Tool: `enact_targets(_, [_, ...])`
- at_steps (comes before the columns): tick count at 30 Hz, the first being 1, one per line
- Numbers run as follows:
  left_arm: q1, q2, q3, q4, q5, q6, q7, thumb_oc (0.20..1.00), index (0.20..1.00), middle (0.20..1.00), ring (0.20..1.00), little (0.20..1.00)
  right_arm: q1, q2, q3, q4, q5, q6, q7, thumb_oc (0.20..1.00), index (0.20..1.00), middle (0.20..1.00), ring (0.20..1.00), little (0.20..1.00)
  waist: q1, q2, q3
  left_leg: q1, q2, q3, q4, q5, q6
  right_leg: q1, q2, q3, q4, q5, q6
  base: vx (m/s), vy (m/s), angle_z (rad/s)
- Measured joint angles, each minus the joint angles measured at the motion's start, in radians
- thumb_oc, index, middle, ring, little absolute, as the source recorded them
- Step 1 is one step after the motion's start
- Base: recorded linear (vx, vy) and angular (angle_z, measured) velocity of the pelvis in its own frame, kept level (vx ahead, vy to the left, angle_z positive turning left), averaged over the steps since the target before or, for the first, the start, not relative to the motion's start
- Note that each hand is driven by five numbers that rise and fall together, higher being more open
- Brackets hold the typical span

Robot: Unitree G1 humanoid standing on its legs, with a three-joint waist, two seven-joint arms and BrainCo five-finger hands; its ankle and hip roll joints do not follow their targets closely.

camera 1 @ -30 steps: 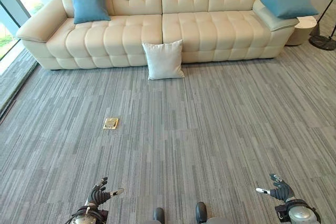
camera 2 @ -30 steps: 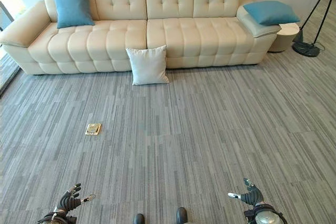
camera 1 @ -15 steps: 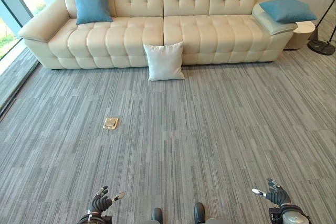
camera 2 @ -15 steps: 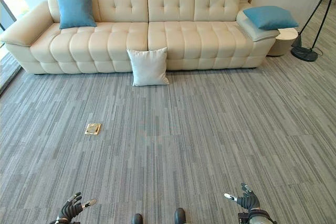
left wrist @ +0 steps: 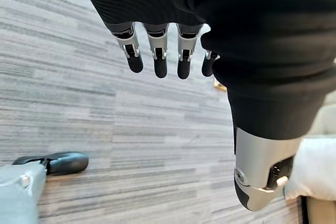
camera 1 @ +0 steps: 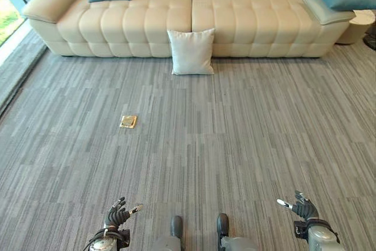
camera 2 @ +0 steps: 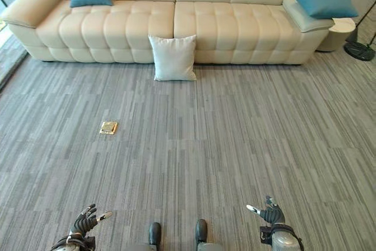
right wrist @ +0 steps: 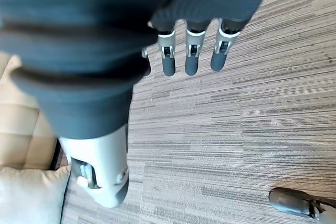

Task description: Pick up all the scattered cushions and arrange them neatly on the sofa.

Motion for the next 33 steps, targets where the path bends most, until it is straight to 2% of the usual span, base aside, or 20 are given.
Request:
enact_targets(2, [-0.012, -0.001, 0.000, -0.004, 0.000, 0.002, 0.001, 1.000, 1.000, 1.000, 1.000, 1.000, -0.001, 0.003, 0.000, 0.001, 0.000, 0.001, 0.001, 1.000, 1.000, 1.000, 1.000, 1.000, -0.003, -0.005, 0.013, 0.011, -0.012, 0.001, 0.000, -0.020, 0.022, -0.014, -0.013, 0.003, 0.052, -0.006, 0.008, 0.09, 0.196, -0.16])
enact_targets(3, [-0.030, -0.003, -0.001, -0.002, 0.000, 0.004, 0.001, 1.000, 1.000, 1.000, 1.000, 1.000, -0.014, -0.001, 0.001, 0.000, -0.001, 0.004, 0.001, 1.000, 1.000, 1.000, 1.000, 1.000, 0.000, 0.005, 0.046, 0.025, 0.000, 0.000, -0.002, -0.020, 0.030, -0.062, -0.009, 0.005, 0.179, -0.019, 0.021, 0.13, 0.136, -0.12])
enact_targets(5, [-0.044, 0.012, -0.001, -0.003, 0.000, 0.003, 0.003, 1.000, 1.000, 1.000, 1.000, 1.000, -0.006, 0.009, 0.005, -0.003, -0.001, 0.003, 0.001, 1.000, 1.000, 1.000, 1.000, 1.000, -0.003, -0.015, 0.050, 0.038, -0.027, 0.002, 0.003, -0.040, 0.036, -0.104, -0.033, -0.009, 0.283, -0.056, 0.042, 0.16, 0.118, -0.13])
enact_targets(6, [-0.054, 0.015, 0.002, 0.006, 0.000, 0.003, 0.012, 1.000, 1.000, 1.000, 1.000, 1.000, -0.019, 0.010, 0.017, -0.005, -0.001, 0.006, 0.002, 1.000, 1.000, 1.000, 1.000, 1.000, -0.003, -0.013, 0.063, 0.045, -0.032, -0.002, 0.003, -0.041, 0.044, -0.167, -0.048, -0.018, 0.400, -0.074, 0.044, 0.20, 0.042, -0.05])
enact_targets(8, [-0.061, 0.013, 0.002, 0.005, -0.001, 0.005, 0.020, 1.000, 1.000, 1.000, 1.000, 1.000, -0.012, 0.011, 0.032, -0.032, -0.002, 0.011, 0.003, 1.000, 1.000, 1.000, 1.000, 1.000, -0.025, -0.003, 0.068, 0.061, -0.026, -0.020, -0.002, -0.040, 0.062, -0.216, -0.050, -0.068, 0.458, -0.127, 0.058, 0.45, 0.021, 0.15])
enact_targets(10, [-0.060, 0.015, 0.002, 0.007, -0.004, 0.005, 0.025, 1.000, 1.000, 1.000, 1.000, 1.000, -0.008, 0.013, 0.041, -0.053, -0.002, 0.015, 0.004, 1.000, 1.000, 1.000, 1.000, 1.000, -0.031, -0.006, 0.068, 0.063, -0.028, -0.028, 0.001, -0.045, 0.082, -0.233, -0.049, -0.108, 0.315, -0.135, 0.057, 0.56, -0.033, 0.17])
enact_targets(12, [-0.077, 0.000, 0.005, 0.016, -0.004, 0.007, 0.033, 1.000, 1.000, 1.000, 1.000, 1.000, -0.007, 0.011, 0.043, -0.078, -0.002, 0.015, 0.002, 1.000, 1.000, 1.000, 1.000, 1.000, -0.041, -0.004, 0.079, 0.043, -0.022, -0.059, 0.036, -0.068, 0.082, -0.270, -0.027, -0.085, 0.208, -0.121, 0.082, 0.34, -0.061, 0.42])
enact_targets(15, [-0.076, -0.003, -0.001, 0.017, -0.004, 0.006, 0.033, 1.000, 1.000, 1.000, 1.000, 1.000, 0.018, 0.019, 0.041, -0.078, -0.002, 0.020, 0.002, 1.000, 1.000, 1.000, 1.000, 1.000, -0.075, -0.032, 0.073, 0.074, -0.037, -0.140, 0.029, -0.096, 0.049, -0.255, -0.034, -0.089, 0.100, -0.090, 0.096, 0.36, -0.154, 0.79])
enact_targets(16, [-0.068, -0.004, -0.001, 0.018, -0.004, 0.006, 0.033, 1.000, 1.000, 1.000, 1.000, 1.000, 0.033, 0.022, 0.041, -0.077, -0.002, 0.019, 0.002, 1.000, 1.000, 1.000, 1.000, 1.000, -0.075, -0.033, 0.073, 0.097, -0.040, -0.154, 0.020, -0.106, 0.034, -0.249, -0.039, -0.089, 0.122, -0.090, 0.096, 0.55, -0.301, 0.93])
enact_targets(17, [-0.058, -0.014, -0.008, 0.021, -0.004, 0.006, 0.033, 1.000, 1.000, 1.000, 1.000, 1.000, 0.060, 0.023, 0.036, -0.076, -0.001, 0.020, 0.005, 1.000, 1.000, 1.000, 1.000, 1.000, -0.080, -0.040, 0.059, 0.109, -0.031, -0.201, 0.028, -0.144, -0.001, -0.237, -0.040, -0.099, 0.188, -0.086, 0.052, 0.26, -0.179, 0.95])
enact_targets(18, [-0.049, -0.023, -0.012, 0.017, -0.004, 0.006, 0.029, 1.000, 1.000, 1.000, 1.000, 1.000, 0.076, 0.020, 0.034, -0.071, -0.001, 0.019, 0.009, 1.000, 1.000, 1.000, 1.000, 1.000, -0.093, -0.020, 0.048, 0.112, -0.005, -0.225, 0.024, -0.159, -0.016, -0.240, -0.027, -0.122, 0.224, -0.090, 0.051, 0.37, -0.256, 1.12])
enact_targets(19, [-0.040, -0.025, -0.016, 0.015, -0.004, 0.005, 0.028, 1.000, 1.000, 1.000, 1.000, 1.000, 0.083, 0.024, 0.038, -0.065, -0.001, 0.021, 0.010, 1.000, 1.000, 1.000, 1.000, 1.000, -0.095, -0.010, 0.040, 0.096, 0.010, -0.217, 0.139, -0.185, -0.066, -0.224, -0.011, -0.139, 0.225, -0.091, 0.049, 0.32, -0.238, 0.75])
enact_targets(21, [-0.031, -0.025, -0.020, 0.016, -0.004, 0.005, 0.024, 1.000, 1.000, 1.000, 1.000, 1.000, 0.069, 0.027, 0.039, -0.069, -0.001, 0.019, 0.011, 1.000, 1.000, 1.000, 1.000, 1.000, -0.096, -0.002, 0.039, 0.008, 0.017, -0.212, 0.398, -0.223, -0.098, -0.199, 0.011, -0.151, 0.204, -0.081, 0.009, 0.28, -0.248, 0.31])
enact_targets(23, [-0.021, -0.029, -0.039, 0.017, -0.004, 0.010, 0.018, 1.000, 1.000, 1.000, 1.000, 1.000, 0.033, 0.013, 0.040, -0.077, -0.001, 0.013, 0.010, 1.000, 1.000, 1.000, 1.000, 1.000, -0.081, 0.023, 0.042, -0.127, 0.054, -0.164, 0.723, -0.166, -0.093, -0.168, 0.059, -0.169, 0.201, -0.100, -0.080, 0.34, -0.261, -0.20])
enact_targets(24, [-0.021, -0.031, -0.039, 0.028, -0.004, 0.011, 0.016, 1.000, 1.000, 1.000, 1.000, 1.000, 0.018, 0.009, 0.042, -0.078, -0.001, 0.001, 0.009, 1.000, 1.000, 1.000, 1.000, 1.000, -0.063, 0.023, 0.040, -0.159, 0.076, -0.131, 0.807, -0.143, -0.105, -0.155, 0.071, -0.172, 0.212, -0.091, -0.127, 0.32, -0.191, -0.50])
enact_targets(26, [-0.035, -0.032, -0.039, 0.043, -0.004, 0.012, 0.012, 1.000, 1.000, 1.000, 1.000, 1.000, -0.006, 0.009, 0.041, -0.076, 0.000, -0.002, 0.003, 1.000, 1.000, 1.000, 1.000, 1.000, -0.055, 0.022, 0.041, -0.215, 0.102, -0.051, 0.863, -0.169, -0.074, -0.124, 0.091, -0.141, 0.198, -0.109, -0.166, 0.34, -0.103, -0.28])
enact_targets(28, [-0.054, -0.031, -0.038, 0.020, -0.004, 0.004, 0.010, 1.000, 1.000, 1.000, 1.000, 1.000, -0.017, 0.008, 0.040, -0.079, 0.000, -0.001, 0.001, 1.000, 1.000, 1.000, 1.000, 1.000, -0.045, -0.006, 0.059, -0.243, 0.089, 0.039, 0.722, -0.173, -0.075, -0.085, 0.080, -0.117, 0.157, -0.107, -0.174, 0.37, -0.043, -0.16])
enact_targets(29, [-0.060, -0.033, -0.038, 0.010, -0.004, 0.002, 0.010, 1.000, 1.000, 1.000, 1.000, 1.000, -0.008, 0.005, 0.040, -0.081, 0.000, -0.002, 0.001, 1.000, 1.000, 1.000, 1.000, 1.000, -0.045, -0.020, 0.065, -0.237, 0.085, 0.081, 0.592, -0.167, -0.074, -0.056, 0.077, -0.114, 0.128, -0.054, -0.171, 0.25, 0.015, -0.20])
enact_targets(31, [-0.063, -0.033, -0.038, 0.011, -0.004, 0.005, 0.010, 1.000, 1.000, 1.000, 1.000, 1.000, -0.019, -0.001, 0.040, -0.080, 0.000, -0.001, 0.000, 1.000, 1.000, 1.000, 1.000, 1.000, -0.039, -0.011, 0.076, -0.260, 0.088, 0.090, 0.480, -0.153, -0.084, 0.001, 0.087, -0.103, 0.088, -0.084, -0.159, 0.40, 0.032, -0.18])
enact_targets(33, [-0.064, -0.032, -0.036, 0.008, -0.004, 0.004, 0.010, 1.000, 1.000, 1.000, 1.000, 1.000, -0.012, 0.000, 0.039, -0.079, 0.001, -0.001, -0.001, 1.000, 1.000, 1.000, 1.000, 1.000, -0.027, 0.005, 0.081, -0.245, 0.083, 0.084, 0.211, -0.062, -0.090, 0.081, 0.114, -0.097, 0.023, -0.081, -0.148, 0.50, 0.044, -0.19])
